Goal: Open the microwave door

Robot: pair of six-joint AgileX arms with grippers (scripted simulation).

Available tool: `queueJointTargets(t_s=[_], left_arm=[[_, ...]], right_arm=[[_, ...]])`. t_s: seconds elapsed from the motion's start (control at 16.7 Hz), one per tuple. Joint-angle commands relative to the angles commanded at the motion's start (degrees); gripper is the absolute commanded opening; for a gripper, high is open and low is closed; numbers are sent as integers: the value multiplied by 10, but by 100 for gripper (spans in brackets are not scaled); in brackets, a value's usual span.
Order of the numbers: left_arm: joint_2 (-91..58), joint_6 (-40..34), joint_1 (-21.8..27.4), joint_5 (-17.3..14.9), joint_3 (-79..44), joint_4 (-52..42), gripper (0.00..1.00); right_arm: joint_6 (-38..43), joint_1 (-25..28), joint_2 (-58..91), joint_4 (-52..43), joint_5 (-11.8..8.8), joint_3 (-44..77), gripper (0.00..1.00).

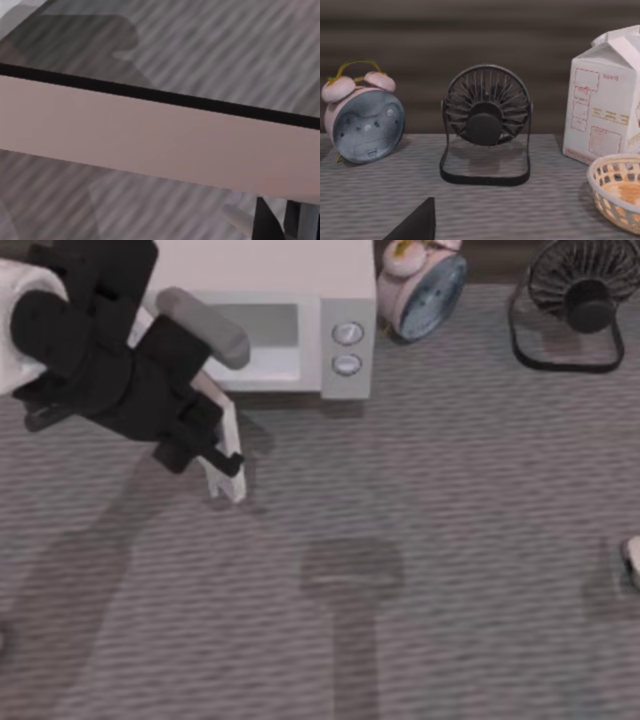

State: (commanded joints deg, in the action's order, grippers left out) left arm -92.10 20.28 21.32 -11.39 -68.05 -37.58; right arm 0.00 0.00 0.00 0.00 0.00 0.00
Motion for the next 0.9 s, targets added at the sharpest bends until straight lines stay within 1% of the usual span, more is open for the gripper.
queueJointTargets(t_s=[0.3,0.48,0.78,0.9], left_arm=[[0,7,-2,-6,2,-2,0],[6,42,-17,-20,4,-10,0],[14,106,-45,-53,12,-29,0],[16,114,-49,-56,13,-31,0]], right_arm=[[0,0,0,0,0,0,100],[0,0,0,0,0,0,100],[0,0,0,0,0,0,100],[0,0,0,0,0,0,100]])
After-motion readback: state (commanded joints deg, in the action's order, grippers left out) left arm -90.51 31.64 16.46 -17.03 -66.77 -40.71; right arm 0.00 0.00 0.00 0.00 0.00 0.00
